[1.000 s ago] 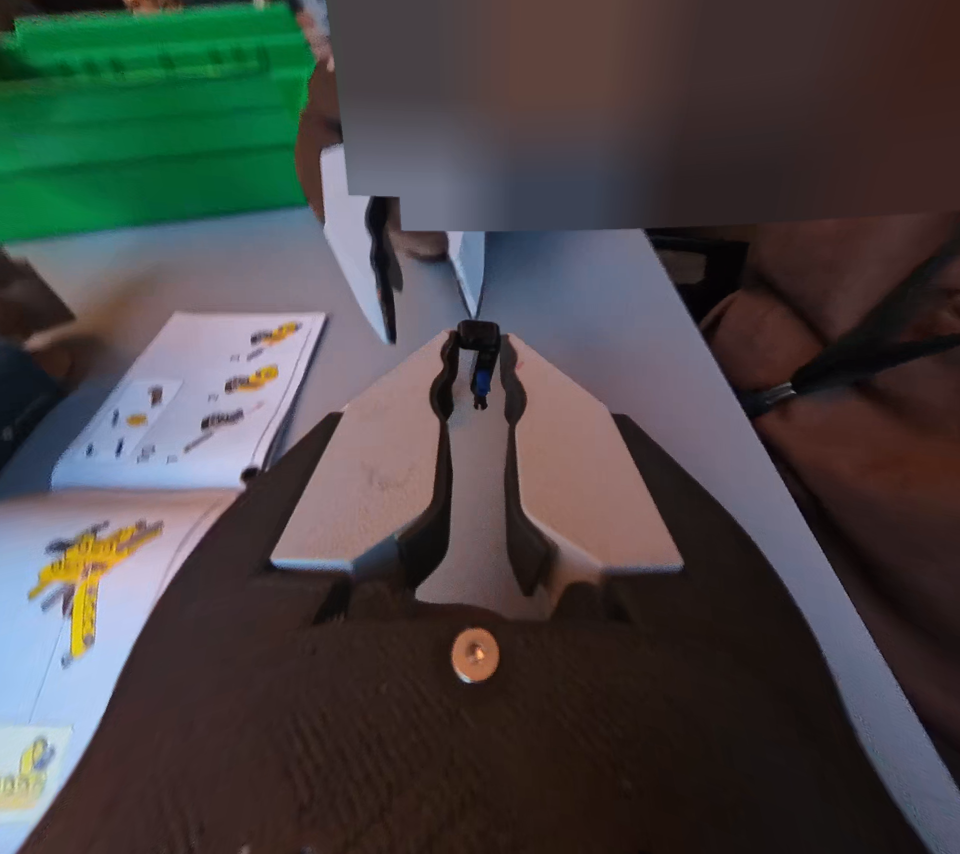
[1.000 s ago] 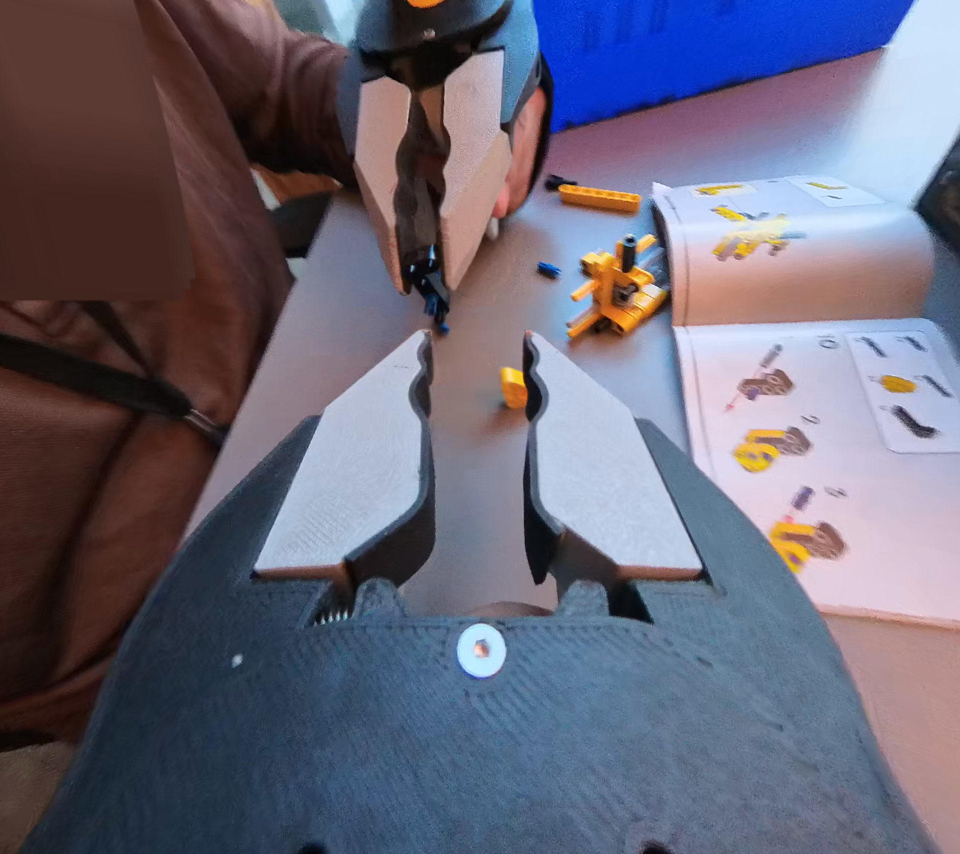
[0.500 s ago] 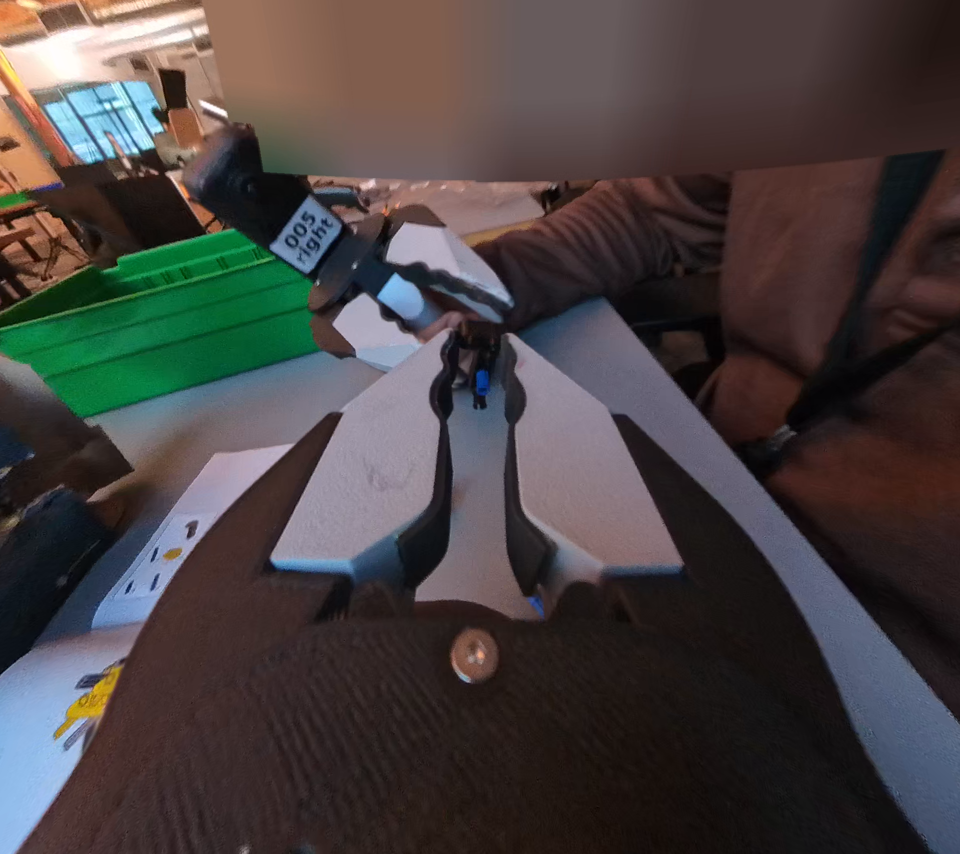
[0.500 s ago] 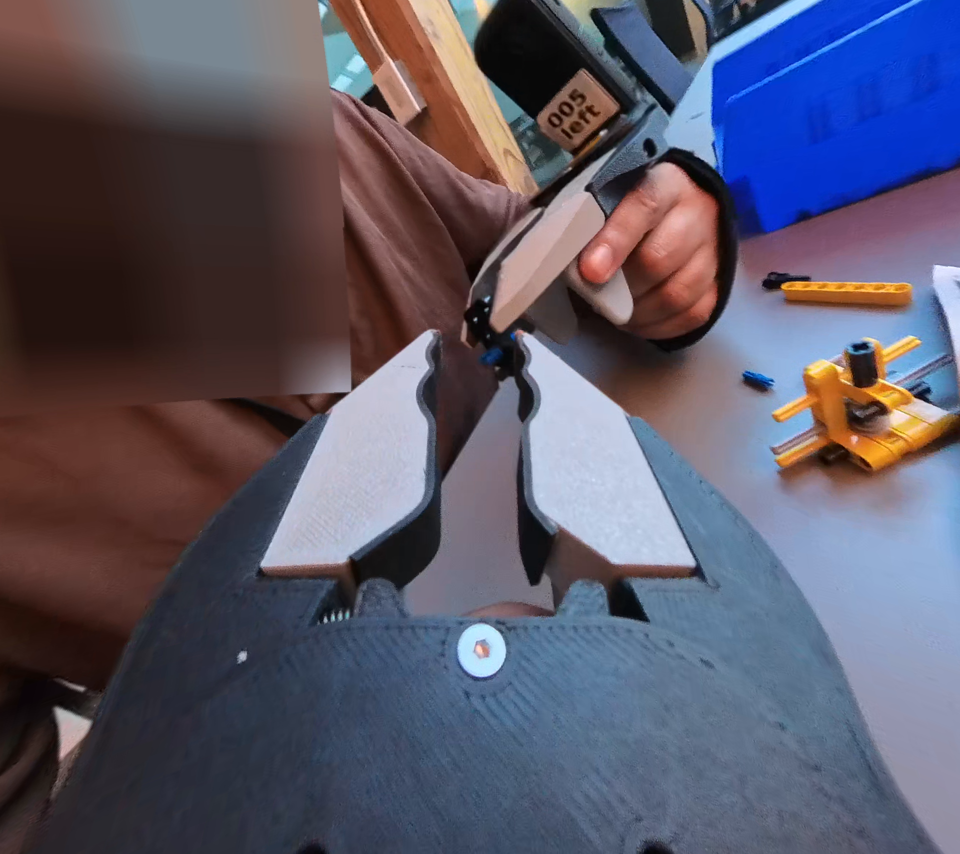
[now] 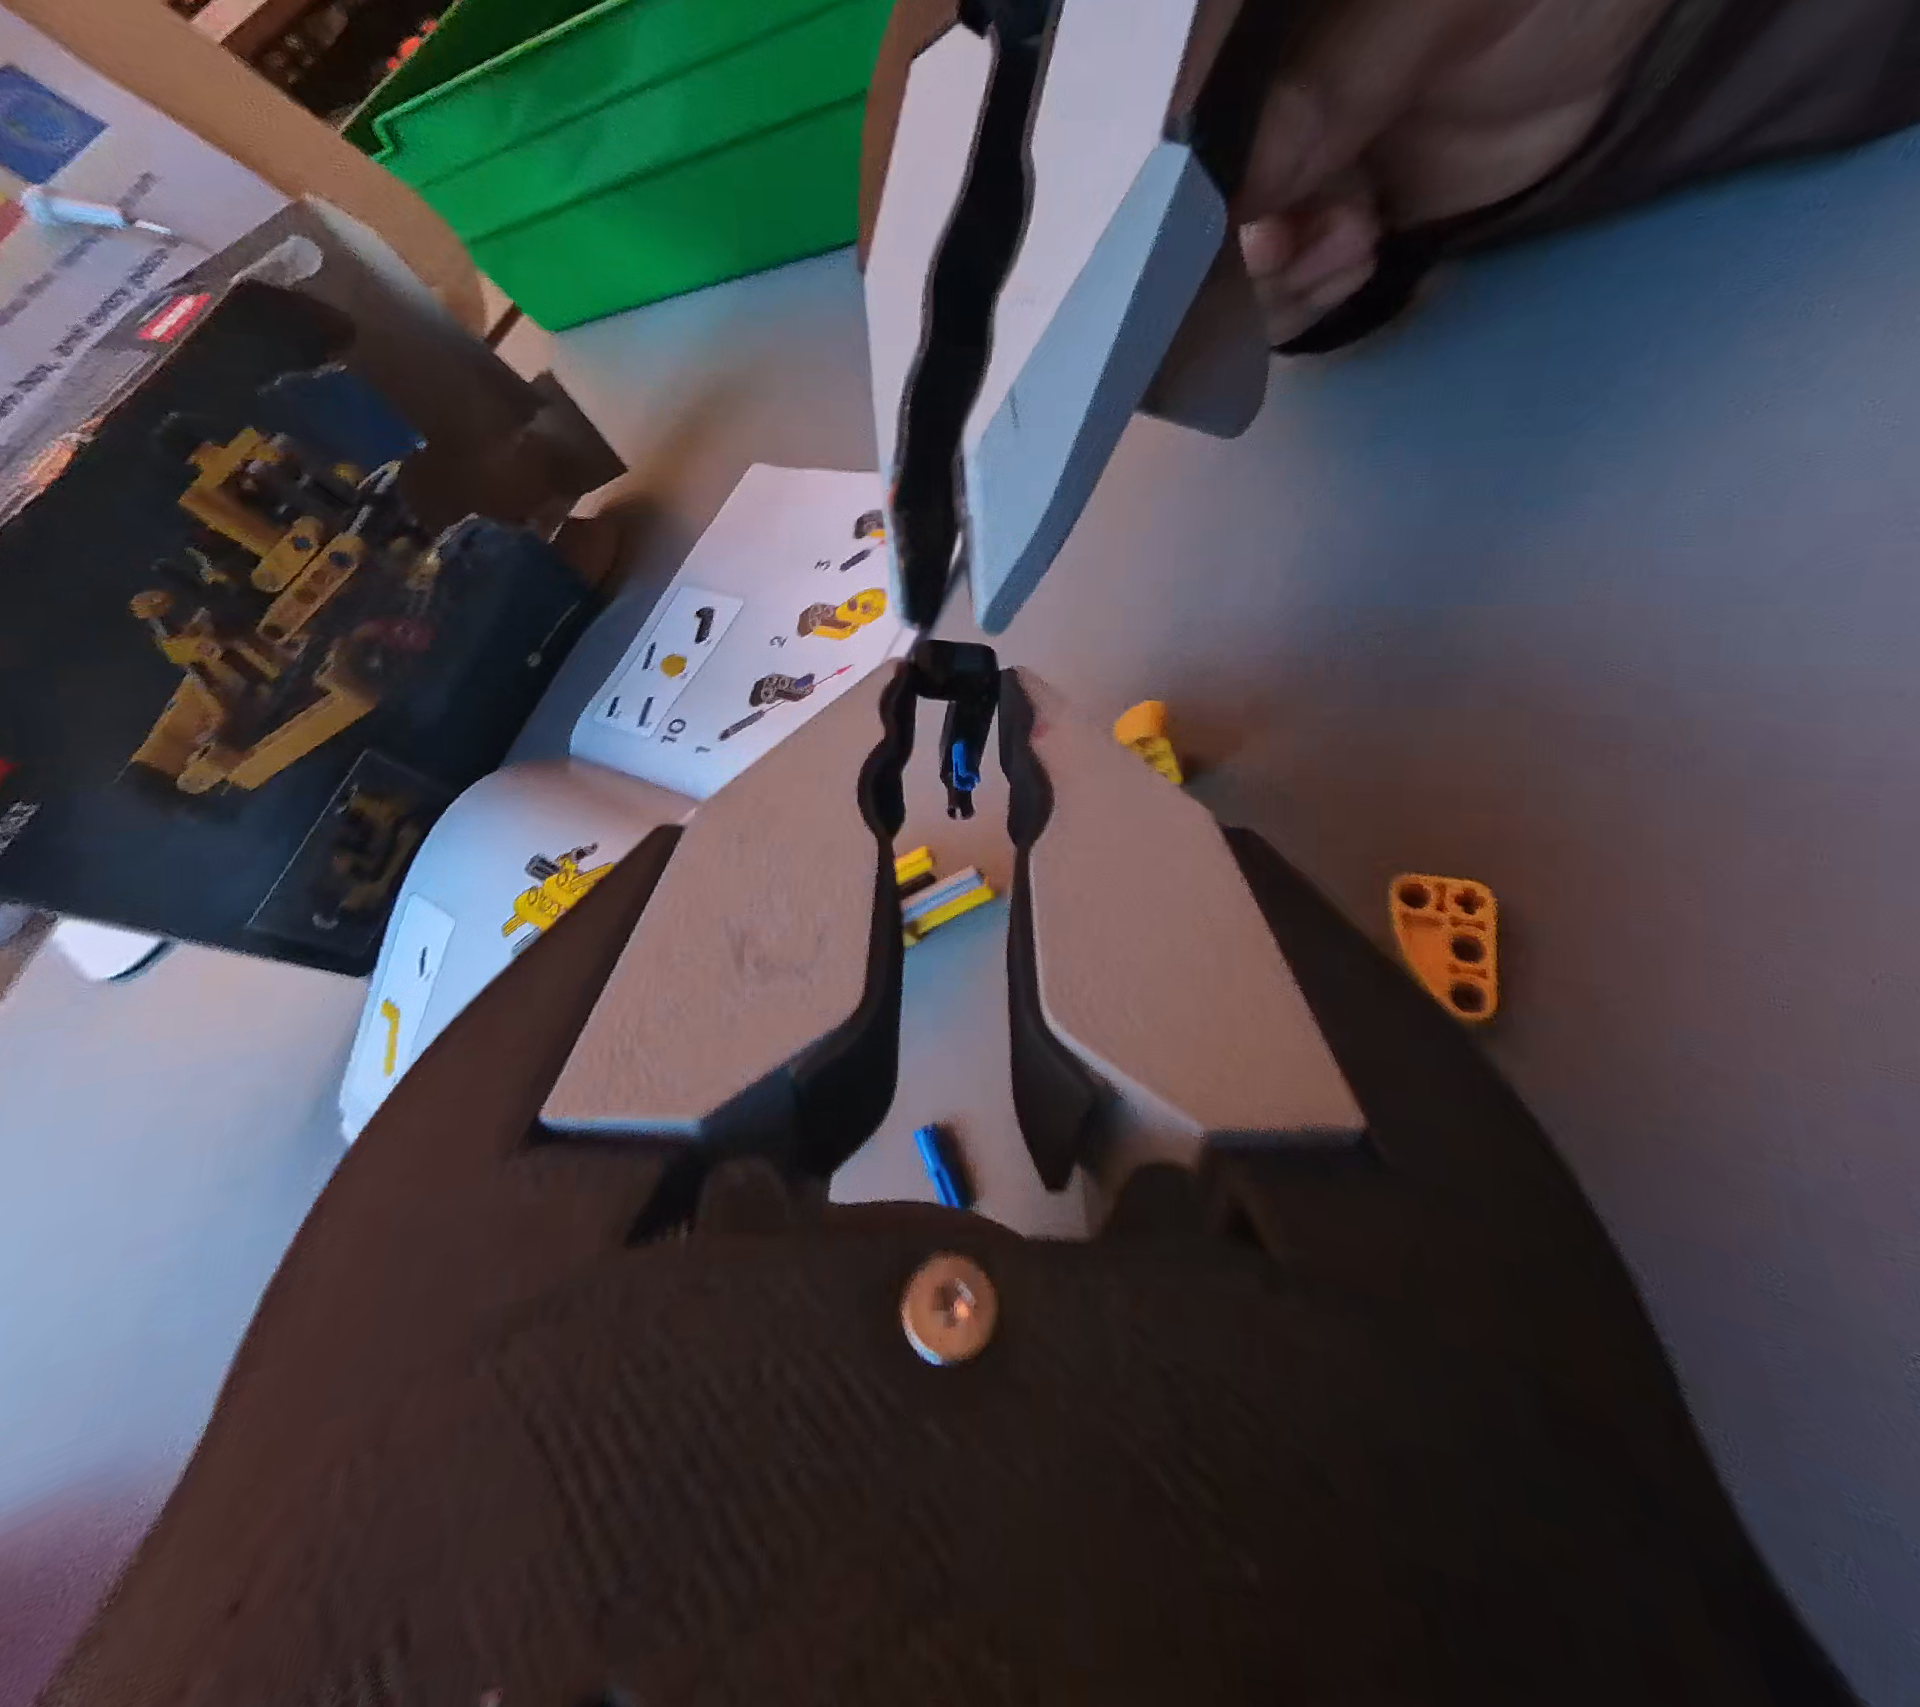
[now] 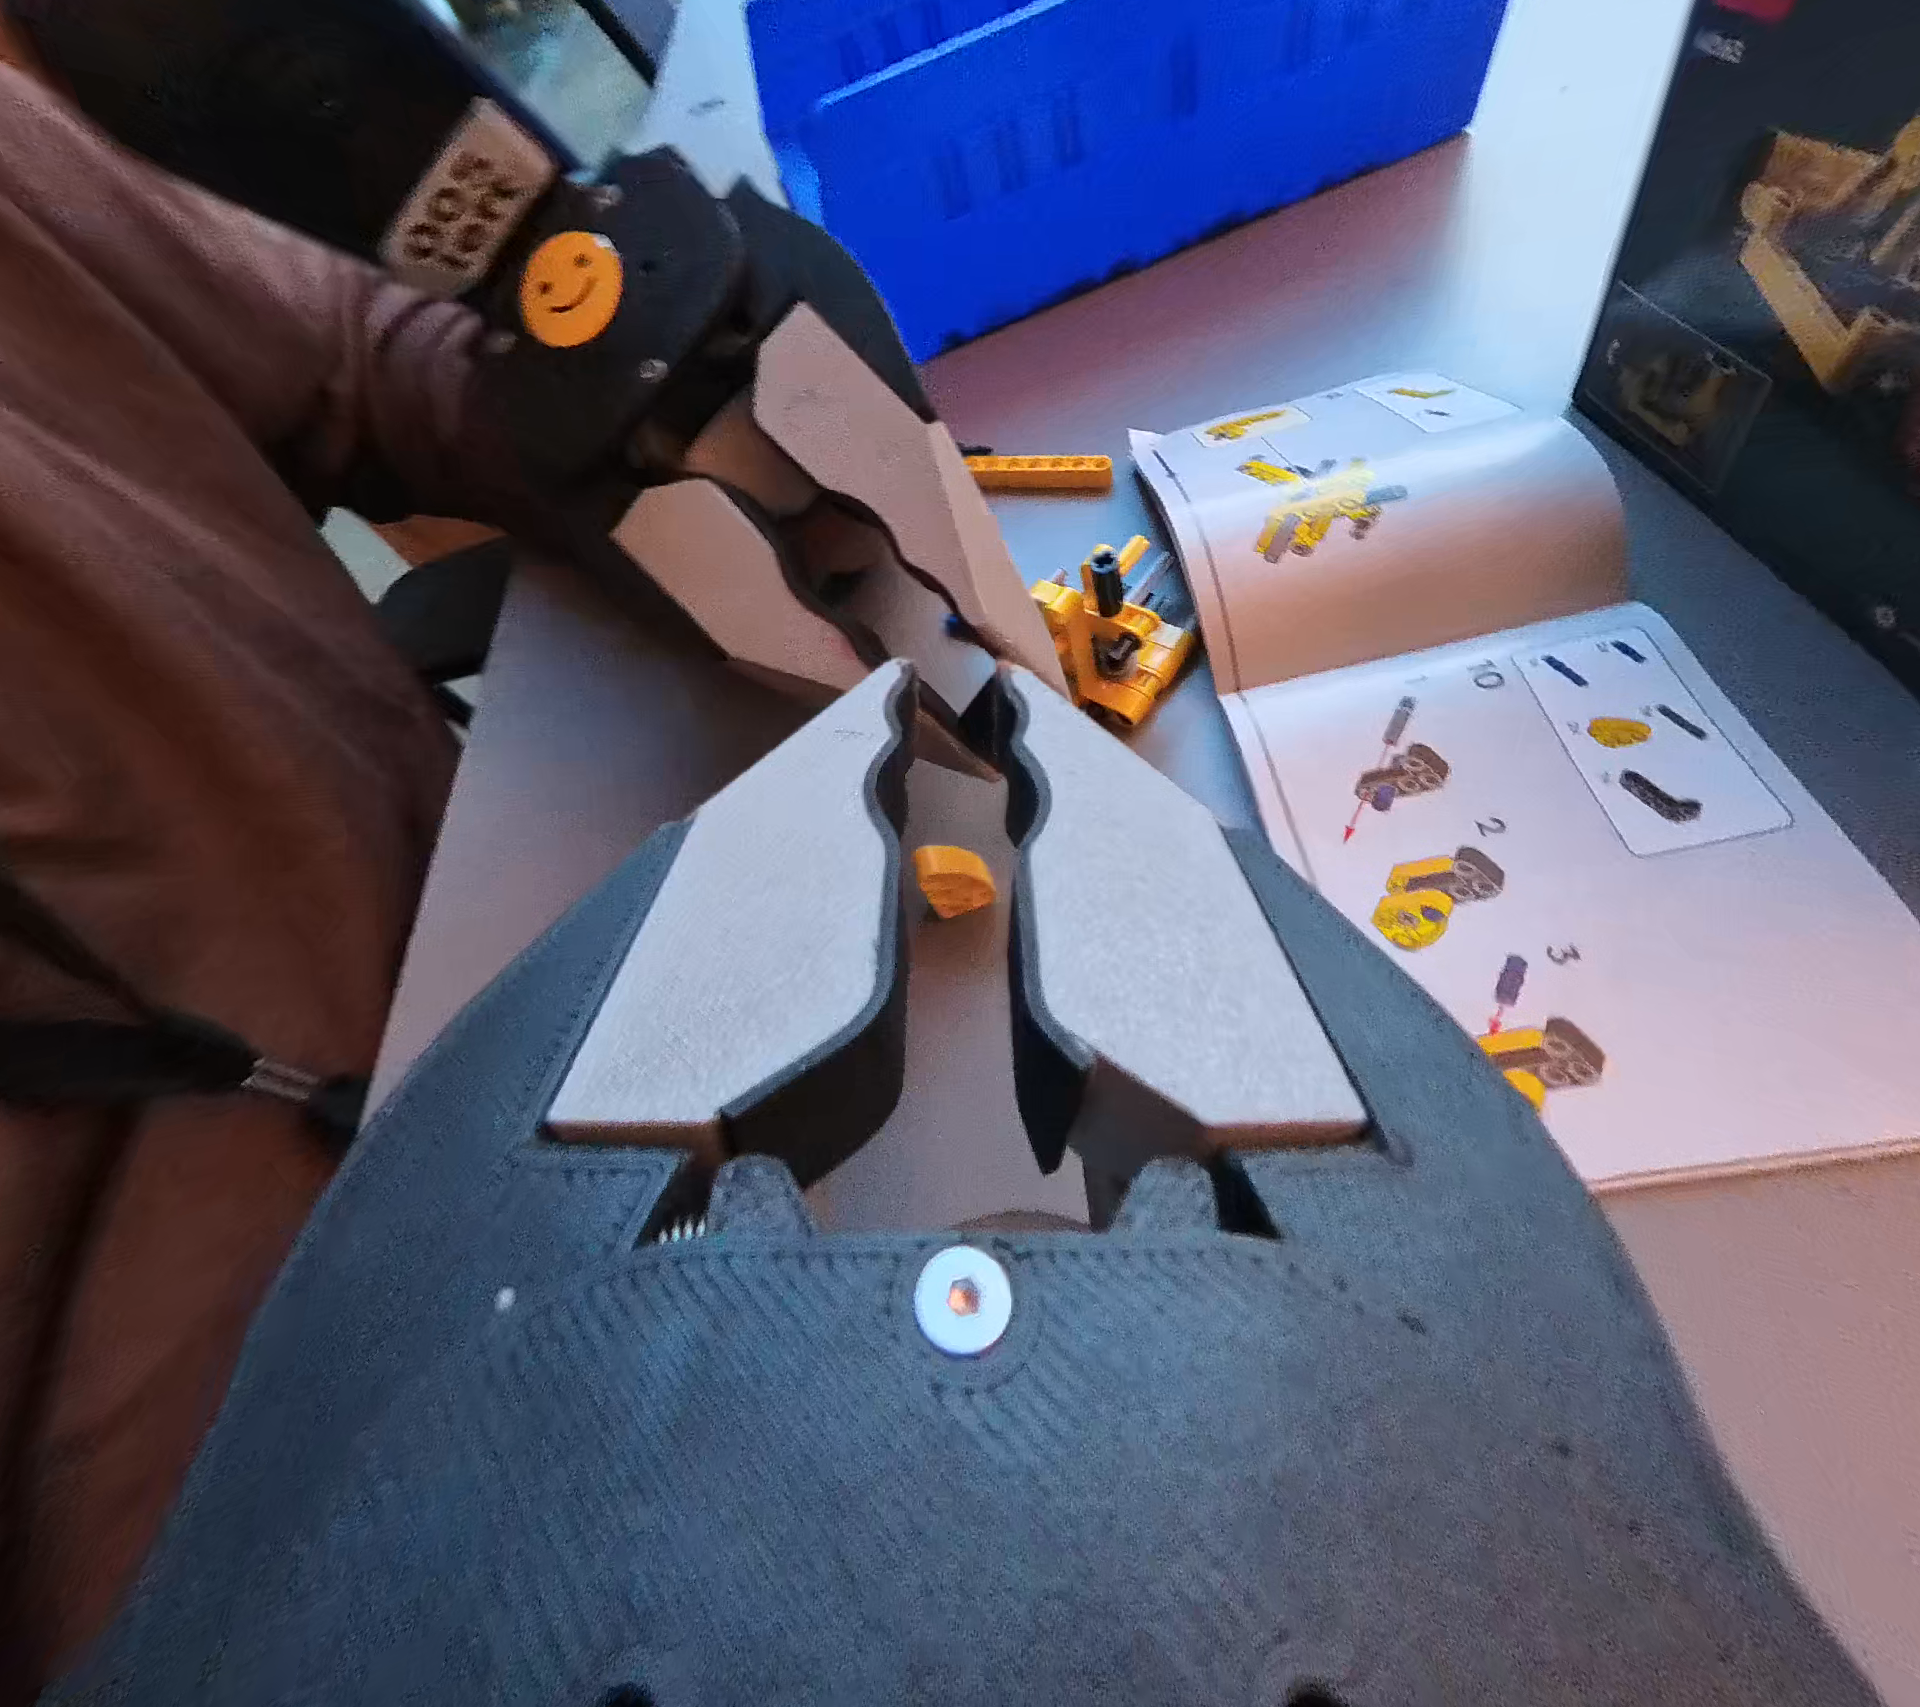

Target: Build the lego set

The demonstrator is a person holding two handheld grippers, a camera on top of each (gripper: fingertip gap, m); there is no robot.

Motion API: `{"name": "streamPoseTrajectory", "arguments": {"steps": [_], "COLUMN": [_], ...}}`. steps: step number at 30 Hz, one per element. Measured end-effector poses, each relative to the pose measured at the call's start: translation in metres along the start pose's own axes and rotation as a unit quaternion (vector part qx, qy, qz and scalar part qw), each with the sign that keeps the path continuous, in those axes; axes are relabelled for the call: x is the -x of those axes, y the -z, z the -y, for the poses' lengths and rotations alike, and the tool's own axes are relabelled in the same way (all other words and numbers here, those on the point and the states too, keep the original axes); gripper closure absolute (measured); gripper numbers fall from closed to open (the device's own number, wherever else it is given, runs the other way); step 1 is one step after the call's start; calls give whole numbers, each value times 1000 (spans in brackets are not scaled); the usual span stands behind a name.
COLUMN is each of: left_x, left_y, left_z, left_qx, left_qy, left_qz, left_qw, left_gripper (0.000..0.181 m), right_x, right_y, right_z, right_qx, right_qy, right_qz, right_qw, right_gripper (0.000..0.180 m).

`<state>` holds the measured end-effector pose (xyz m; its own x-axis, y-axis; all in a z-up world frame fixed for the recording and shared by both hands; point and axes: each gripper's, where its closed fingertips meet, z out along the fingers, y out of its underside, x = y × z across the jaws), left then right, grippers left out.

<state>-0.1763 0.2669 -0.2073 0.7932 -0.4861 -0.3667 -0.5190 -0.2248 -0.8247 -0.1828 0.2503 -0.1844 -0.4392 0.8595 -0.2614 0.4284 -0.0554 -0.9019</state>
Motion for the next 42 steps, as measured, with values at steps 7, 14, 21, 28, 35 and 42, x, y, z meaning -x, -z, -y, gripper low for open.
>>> {"name": "streamPoseTrajectory", "arguments": {"steps": [7,14,21,28,35,42], "left_x": [10,10,4,-14,-29,-49], "left_y": [-2,-4,-2,14,34,40], "left_z": [-7,-10,-6,3,19,14], "left_qx": [30,48,36,-5,-55,-40], "left_qy": [-3,-52,-46,8,137,156], "left_qz": [53,81,64,-64,-220,-295], "left_qw": [998,994,996,998,964,942], "left_gripper": [168,168,167,150,141,142], "right_x": [-20,-18,-14,0,38,60], "right_y": [-10,-14,-11,1,13,8], "right_z": [-7,-12,-15,-18,-22,-23], "right_qx": [34,45,51,64,94,147], "right_qy": [10,-6,12,131,312,390], "right_qz": [-96,-84,-66,-22,114,183], "right_qw": [995,995,996,989,939,890], "right_gripper": [164,173,175,175,175,175]}}
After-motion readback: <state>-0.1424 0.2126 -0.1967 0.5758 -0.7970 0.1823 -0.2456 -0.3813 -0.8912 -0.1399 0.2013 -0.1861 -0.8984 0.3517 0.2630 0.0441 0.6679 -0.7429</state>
